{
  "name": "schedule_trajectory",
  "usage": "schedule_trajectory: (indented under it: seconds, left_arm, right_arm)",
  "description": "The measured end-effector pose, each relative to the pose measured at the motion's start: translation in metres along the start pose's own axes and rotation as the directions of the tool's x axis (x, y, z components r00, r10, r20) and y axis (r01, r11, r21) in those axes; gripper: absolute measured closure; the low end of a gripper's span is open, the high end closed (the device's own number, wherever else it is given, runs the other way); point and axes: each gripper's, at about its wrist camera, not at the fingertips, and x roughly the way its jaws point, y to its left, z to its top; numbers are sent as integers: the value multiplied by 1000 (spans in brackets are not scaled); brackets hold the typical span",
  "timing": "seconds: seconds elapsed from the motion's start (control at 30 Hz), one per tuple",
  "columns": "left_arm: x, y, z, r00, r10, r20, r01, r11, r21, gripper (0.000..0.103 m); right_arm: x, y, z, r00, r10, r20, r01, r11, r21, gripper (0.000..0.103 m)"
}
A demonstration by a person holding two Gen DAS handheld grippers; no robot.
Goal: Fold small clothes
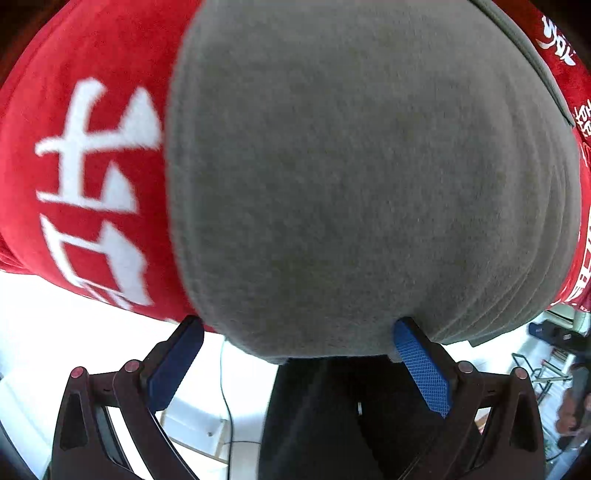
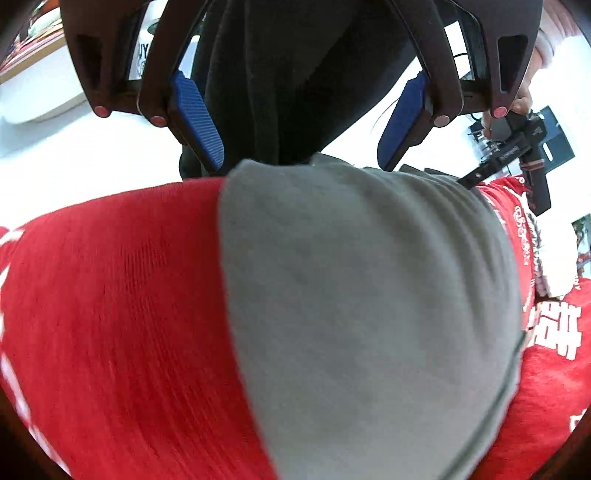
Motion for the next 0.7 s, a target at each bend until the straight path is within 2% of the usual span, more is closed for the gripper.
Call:
schedule_trajectory:
  seconds: [0.13,0.17,0.2,0.23,0.27,0.3,0.33,0.47,0.53,0.63,0.7]
  left_arm:
    - [3,2,-7,999,-37,11,37,999,-14,0]
    - [4,-3,-12,999,-42,16,43,999,-14,6]
    - [4,-1,-15,998,-56,14,56,998,-10,18]
    - [3,1,-18,997,-71,5,72,997,-5,27]
    - [2,1,-21,997,-83,-3,83,996,8,50]
    - [1,-1,-24,996,-92,-9,92,995,25,86]
    - [-4,-4,-28,993,-117,-21,118,991,59,93]
    - [-37,-5,-32,976,-216,-8,215,970,116,93]
    - [-62,-6,-28,963,-270,23,264,955,136,93]
    - [-97,-9,-1,945,-310,103,292,943,158,93]
    - [-119,-14,32,941,-299,159,269,946,183,93]
  right_arm:
    - [21,-10,3,1000,-6,12,6,1000,-11,15]
    - [25,-11,4,1000,4,9,-4,1000,0,15]
    - [30,-14,4,1000,29,3,-29,999,25,18]
    - [30,-15,2,998,56,7,-56,998,37,45]
    - [30,-15,0,996,83,7,-84,995,46,69]
    - [28,-16,-3,993,120,-1,-120,990,68,94]
    - [24,-15,-8,989,147,5,-147,985,86,94]
    - [-12,-3,-17,952,296,78,-302,949,85,95]
    - [-40,9,-10,912,386,137,-398,914,75,98]
    - [-84,27,16,850,477,224,-495,869,25,98]
    - [-101,37,35,831,497,249,-513,858,-2,98]
